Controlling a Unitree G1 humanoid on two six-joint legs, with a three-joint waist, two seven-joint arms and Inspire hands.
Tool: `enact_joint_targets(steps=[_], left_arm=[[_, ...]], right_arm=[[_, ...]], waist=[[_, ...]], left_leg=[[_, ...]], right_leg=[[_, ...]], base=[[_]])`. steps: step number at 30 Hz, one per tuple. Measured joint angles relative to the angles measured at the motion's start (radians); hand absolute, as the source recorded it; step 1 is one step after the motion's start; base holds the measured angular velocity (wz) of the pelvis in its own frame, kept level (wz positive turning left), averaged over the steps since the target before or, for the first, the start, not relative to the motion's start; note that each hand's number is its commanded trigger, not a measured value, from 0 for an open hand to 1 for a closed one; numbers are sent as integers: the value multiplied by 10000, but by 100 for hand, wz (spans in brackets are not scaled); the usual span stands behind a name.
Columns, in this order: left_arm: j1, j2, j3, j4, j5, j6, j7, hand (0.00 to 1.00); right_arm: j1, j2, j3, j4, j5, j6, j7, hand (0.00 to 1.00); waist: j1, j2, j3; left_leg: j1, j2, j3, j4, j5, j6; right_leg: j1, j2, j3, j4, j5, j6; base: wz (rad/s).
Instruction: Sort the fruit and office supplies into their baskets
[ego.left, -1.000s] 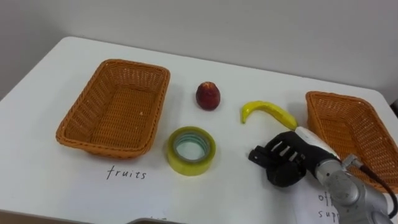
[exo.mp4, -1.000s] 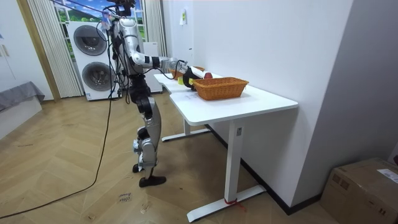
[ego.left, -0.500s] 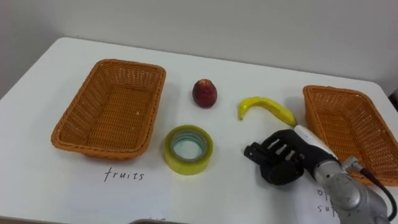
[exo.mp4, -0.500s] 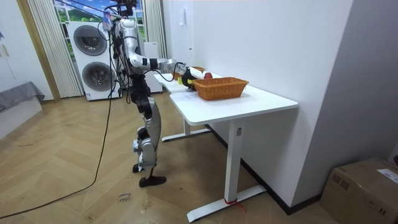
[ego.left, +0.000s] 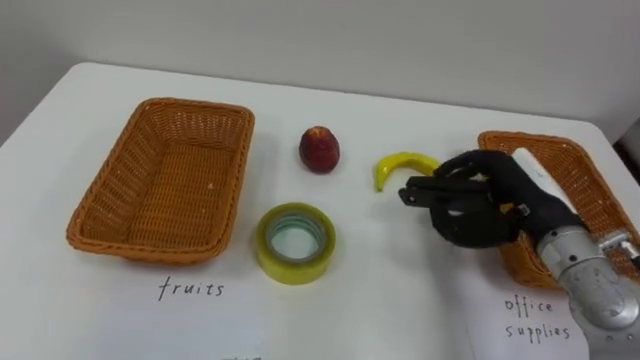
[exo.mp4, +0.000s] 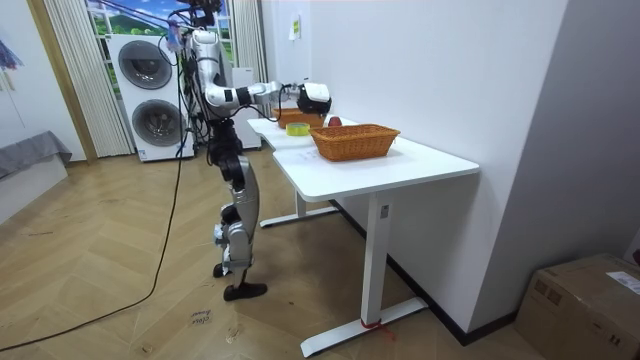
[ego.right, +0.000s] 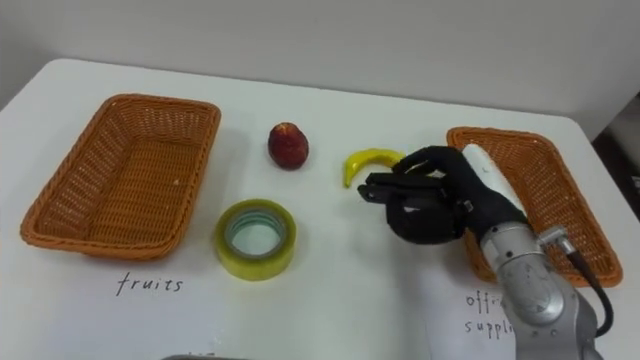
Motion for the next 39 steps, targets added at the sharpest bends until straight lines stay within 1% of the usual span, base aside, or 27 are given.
enact_joint_targets(steps=[7, 9, 13, 15, 16, 18, 21, 24, 28, 30, 33, 37, 39], left_arm=[[105, -26, -4, 347, 8, -37, 269, 0], [202, -30, -1, 384, 19, -33, 354, 0], [211, -30, 24, 558, 22, -21, 356, 0], [236, -31, 39, 640, 31, -15, 356, 0], [220, -34, 97, 674, 126, -2, 356, 0], [235, -137, 532, 674, 432, -1, 364, 0], [237, -202, 984, 673, 492, 19, 364, 0], [278, -195, 1191, 681, 483, 45, 367, 0], [405, -241, 1210, 683, 470, 61, 366, 0], [437, -246, 1209, 683, 467, 63, 346, 0], [475, -247, 1175, 681, 465, 68, 346, 0], [401, -242, 1166, 664, 471, 137, 340, 0], [363, -243, 1165, 616, 470, 172, 324, 0]], right_arm=[[-2, 0, -11, 0, 32, 0, -500, 100], [-3, 0, -19, -1, 32, 0, -697, 100], [-18, 0, -217, -62, 34, -2, -1030, 100], [-84, 0, -316, -63, 46, -3, -1252, 100], [-112, 0, -389, -69, 117, -19, -1421, 100], [-108, 0, -657, -77, 308, -146, -1684, 100], [-108, -2, -970, -118, 606, -210, -2075, 100], [-111, -2, -1261, -127, 797, -211, -2435, 100], [-101, -2, -1637, -126, 1118, -212, -2779, 100], [-102, -17, -1906, -76, 1143, -212, -3111, 100], [-104, -25, -1943, -23, 1291, -212, -3553, 100], [-102, -39, -1948, 273, 1683, -212, -4010, 100], [-96, -39, -1949, 555, 1922, -211, -4213, 100]], waist=[[-7, 94, 40], [-23, 96, 47], [-28, 86, 51], [-35, 76, 66], [-40, 76, 71], [-37, 90, 77], [-73, 100, 74], [-201, 95, 64], [-352, 84, 56], [-399, 55, 55], [-545, -1, 39], [-592, -57, 31], [-620, -99, 14]], left_leg=[[-10, -25, 36, 69, 0, -1], [-31, -70, 33, 72, 0, -1], [-61, -79, 27, 50, -1, 2], [-63, -80, 29, 32, -1, 3], [-71, -77, 29, 29, -2, 4], [-63, -76, 32, 5, -2, 5], [-59, -2, 34, 11, -2, 4], [-59, 2, 33, -24, -2, 4], [-46, -1, 110, -17, -3, 4], [-42, 1, 151, -4, -3, 4], [-71, 3, 198, 5, -3, 3], [-115, 6, 229, 9, -2, 3], [-115, 5, 230, 7, -2, 3]], right_leg=[[-10, 4, 81, 26, 3, 1], [-13, 2, 80, 0, 3, 1], [-35, -1, 74, -28, -4, 12], [-48, 0, 80, -31, -8, 18], [-52, 1, 77, -44, -8, 18], [-54, 3, 77, -55, -11, 23], [-58, 5, 73, -51, -11, 23], [-51, 3, 53, -44, -12, 23], [-53, -2, 110, -49, -16, 28], [-57, -1, 133, -51, -19, 30], [-121, -4, 160, -36, -21, 29], [-177, -2, 153, -33, -19, 28], [-185, 4, 146, -32, -19, 29]], base=[[-2], [0], [0], [0], [0], [0], [0], [0], [-3], [-3], [-4], [-3], [0]])
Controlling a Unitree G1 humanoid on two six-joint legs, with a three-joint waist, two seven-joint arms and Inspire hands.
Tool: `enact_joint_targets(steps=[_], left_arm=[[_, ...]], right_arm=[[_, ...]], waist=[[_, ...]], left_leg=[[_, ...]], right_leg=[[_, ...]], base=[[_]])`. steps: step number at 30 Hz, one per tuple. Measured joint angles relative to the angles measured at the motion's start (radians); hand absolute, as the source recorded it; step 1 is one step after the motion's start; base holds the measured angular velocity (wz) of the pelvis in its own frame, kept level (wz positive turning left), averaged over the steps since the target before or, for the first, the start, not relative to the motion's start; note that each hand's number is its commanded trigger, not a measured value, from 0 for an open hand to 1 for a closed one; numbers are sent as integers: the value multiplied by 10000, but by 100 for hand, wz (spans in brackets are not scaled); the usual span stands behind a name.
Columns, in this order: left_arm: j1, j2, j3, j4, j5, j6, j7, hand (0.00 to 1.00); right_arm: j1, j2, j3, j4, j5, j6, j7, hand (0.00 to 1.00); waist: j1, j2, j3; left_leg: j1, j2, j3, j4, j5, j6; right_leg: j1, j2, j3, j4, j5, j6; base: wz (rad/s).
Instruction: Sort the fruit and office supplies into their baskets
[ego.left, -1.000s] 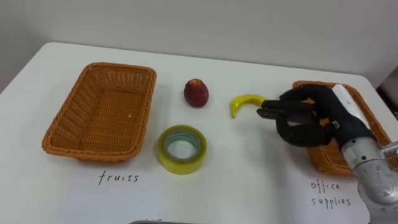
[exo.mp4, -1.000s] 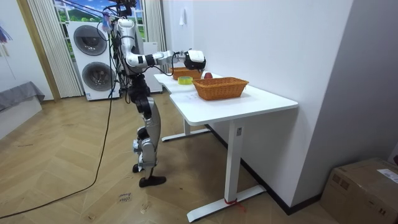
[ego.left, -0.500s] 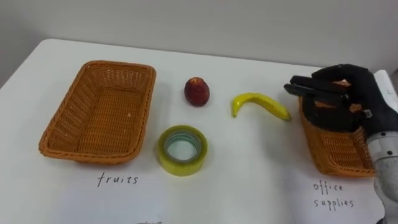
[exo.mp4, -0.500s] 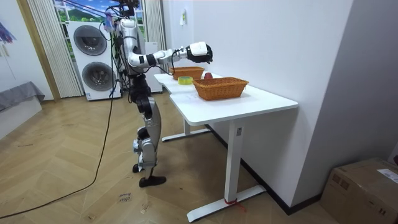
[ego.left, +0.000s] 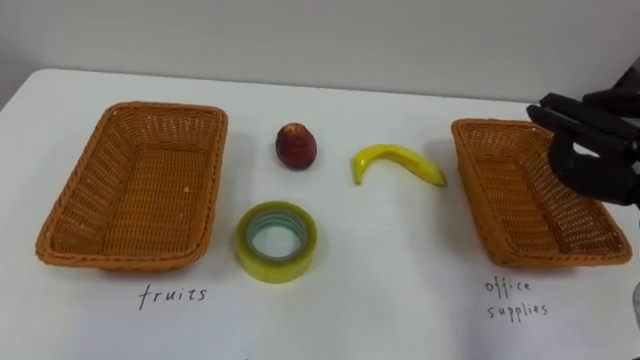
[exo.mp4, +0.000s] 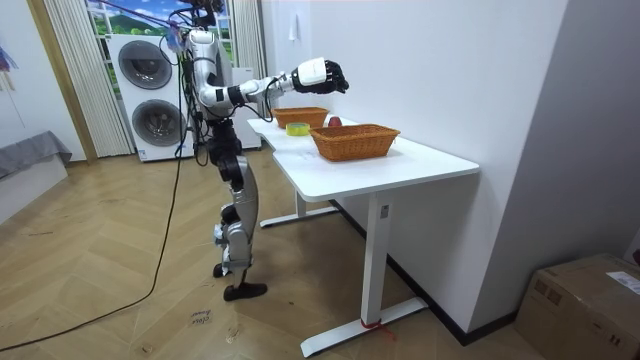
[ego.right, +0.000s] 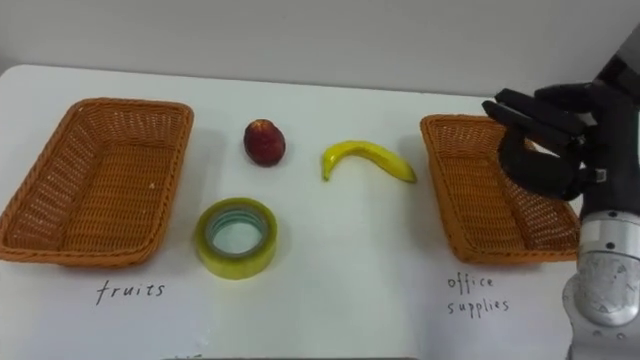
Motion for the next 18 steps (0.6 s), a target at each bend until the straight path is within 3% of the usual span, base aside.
enact_joint_targets(steps=[18], left_arm=[[-98, -4, -23, -71, -73, 192, -367, 0]], right_arm=[[0, -1, 1, 633, 9, 2, -102, 100]], waist=[[-167, -42, 14]], left_leg=[[35, 3, -4, -72, 1, 0]], right_leg=[[-5, 5, -14, 47, 1, -1]], base=[[0]])
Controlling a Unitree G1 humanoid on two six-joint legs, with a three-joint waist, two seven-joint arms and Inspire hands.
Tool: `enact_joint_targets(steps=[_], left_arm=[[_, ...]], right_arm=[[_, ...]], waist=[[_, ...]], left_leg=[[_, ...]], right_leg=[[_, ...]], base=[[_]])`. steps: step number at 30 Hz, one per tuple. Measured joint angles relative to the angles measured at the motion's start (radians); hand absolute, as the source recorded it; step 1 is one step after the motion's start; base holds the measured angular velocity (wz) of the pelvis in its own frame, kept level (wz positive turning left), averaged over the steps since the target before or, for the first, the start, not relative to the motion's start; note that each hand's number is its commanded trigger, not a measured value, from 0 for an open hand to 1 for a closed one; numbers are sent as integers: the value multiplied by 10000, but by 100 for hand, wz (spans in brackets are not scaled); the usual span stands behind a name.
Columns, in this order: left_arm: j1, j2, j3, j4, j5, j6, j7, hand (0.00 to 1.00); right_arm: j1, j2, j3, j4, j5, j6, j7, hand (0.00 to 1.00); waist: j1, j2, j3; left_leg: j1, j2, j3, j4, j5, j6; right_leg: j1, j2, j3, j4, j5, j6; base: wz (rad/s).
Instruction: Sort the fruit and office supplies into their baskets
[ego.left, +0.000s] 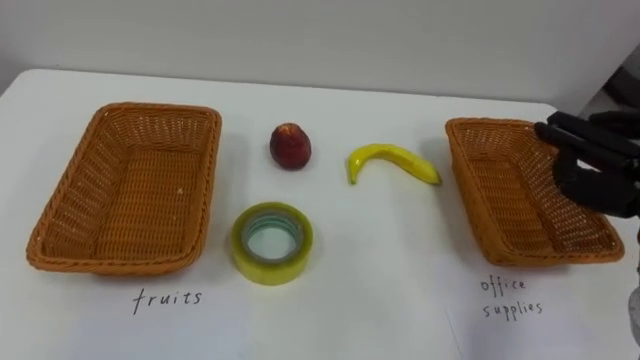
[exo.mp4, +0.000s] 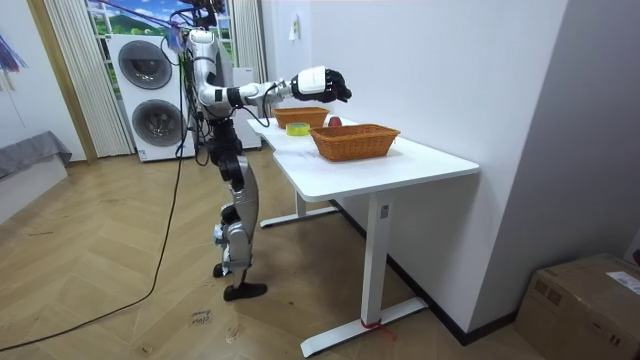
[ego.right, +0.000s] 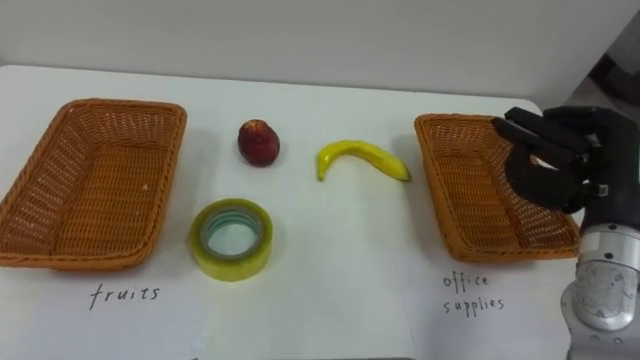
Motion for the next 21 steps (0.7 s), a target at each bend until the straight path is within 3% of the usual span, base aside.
enact_joint_targets(steps=[14, 21], left_arm=[[30, 21, -13, -7, 5, 83, -61, 0], [220, 63, 41, 26, 5, 277, -88, 0]], right_arm=[[-1, 0, 159, 680, -54, 41, 51, 100], [2, 0, 164, 1232, -670, 58, 869, 100]], waist=[[145, -29, -6], [300, -1, -1]], left_leg=[[0, 1, -32, 9, 0, 0], [34, 6, -33, 79, 0, 0]], right_leg=[[8, -9, -48, -23, -2, 3], [35, -11, -51, 8, -1, 1]], base=[[0], [0]])
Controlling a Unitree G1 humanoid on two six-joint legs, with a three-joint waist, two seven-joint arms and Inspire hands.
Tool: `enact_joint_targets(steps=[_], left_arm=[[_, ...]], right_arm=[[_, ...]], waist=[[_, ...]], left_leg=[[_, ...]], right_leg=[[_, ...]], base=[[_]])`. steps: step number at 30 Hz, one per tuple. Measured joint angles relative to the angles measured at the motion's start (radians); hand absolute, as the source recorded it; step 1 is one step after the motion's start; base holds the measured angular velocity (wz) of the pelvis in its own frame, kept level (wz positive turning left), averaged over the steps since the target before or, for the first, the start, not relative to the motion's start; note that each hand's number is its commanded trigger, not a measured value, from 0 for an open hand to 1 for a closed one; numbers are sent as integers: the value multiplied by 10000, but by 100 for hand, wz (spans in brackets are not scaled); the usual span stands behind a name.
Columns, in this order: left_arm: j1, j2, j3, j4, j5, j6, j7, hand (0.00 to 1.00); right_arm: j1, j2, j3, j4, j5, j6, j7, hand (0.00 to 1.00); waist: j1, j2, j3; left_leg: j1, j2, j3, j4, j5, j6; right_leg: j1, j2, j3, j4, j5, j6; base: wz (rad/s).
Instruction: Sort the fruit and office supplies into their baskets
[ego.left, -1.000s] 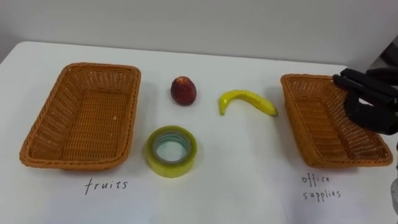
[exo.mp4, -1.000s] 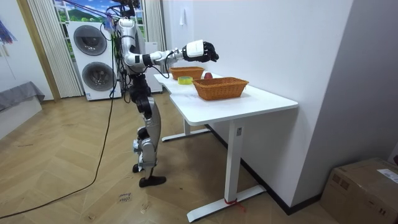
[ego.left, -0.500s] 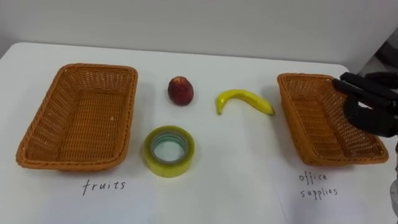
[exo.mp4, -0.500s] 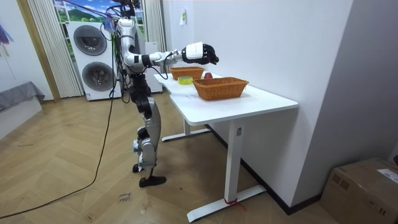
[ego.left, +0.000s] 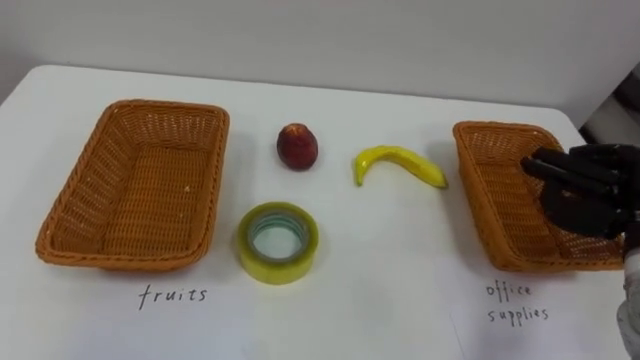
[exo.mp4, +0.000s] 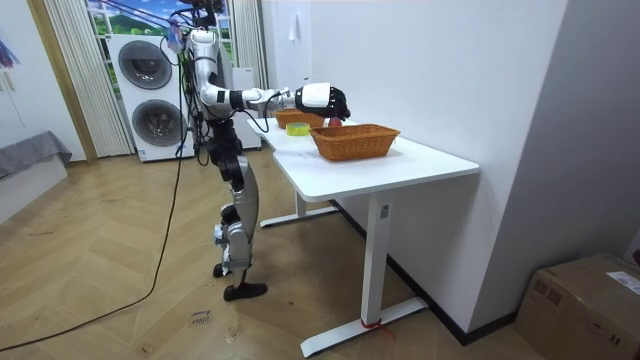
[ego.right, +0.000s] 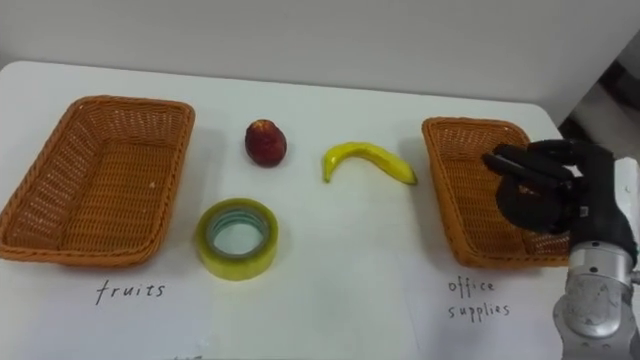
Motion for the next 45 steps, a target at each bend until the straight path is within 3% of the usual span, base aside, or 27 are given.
enact_joint_targets(steps=[5, 7, 8, 9, 11, 12, 26, 45], left_arm=[[159, 4, 163, 0, 2, 4, -214, 0], [163, 5, 162, 0, 0, 5, -244, 0], [159, 11, 162, 0, -1, 4, -277, 0], [158, 25, 161, -1, 0, 4, -354, 0], [155, 32, 161, -2, -3, 3, -416, 0], [153, 31, 159, -3, -3, 2, -421, 0], [113, 159, 159, -44, -14, 13, -602, 0], [110, 215, 158, -49, -12, 168, -603, 0]], right_arm=[[-5, 0, 0, 304, -104, 27, 622, 96], [-5, 1, 3, 322, -179, 156, 814, 73], [-5, 1, 3, 335, -201, 195, 910, 52], [-5, 1, 2, 335, -205, 201, 990, 43], [-5, 1, 2, 336, -208, 201, 1091, 4], [-5, 1, 5, 337, -250, 201, 1146, 0], [-11, 2, 90, 421, -495, 311, 1788, 0], [-12, 2, 120, 420, -501, 425, 1967, 0]], waist=[[-3, -43, 7], [-3, -46, 10], [-3, -49, 12], [-7, -50, 13], [-9, -56, 16], [-12, -65, 22], [-25, -190, 31], [-24, -166, 19]], left_leg=[[0, -3, 5, -2, -1, 1], [-4, -5, 5, 4, -3, 3], [-5, -6, 7, 10, -3, 3], [-5, -6, 12, 15, -3, 3], [-5, -5, 20, 20, -3, 3], [-8, -5, 27, 21, -3, 3], [-16, -3, 33, 20, -3, 2], [-15, -3, 32, 20, -3, 2]], right_leg=[[15, -7, 9, 17, 0, 0], [25, -10, 24, 11, 0, 0], [29, -11, 37, 5, 0, 0], [32, -10, 47, -1, 0, 0], [37, -8, 50, -9, 0, 0], [38, -9, 68, -13, 0, 0], [29, -13, 123, -54, -1, 0], [38, -23, 130, -42, 0, 0]], base=[[0], [0], [0], [0], [0], [0], [0], [0]])
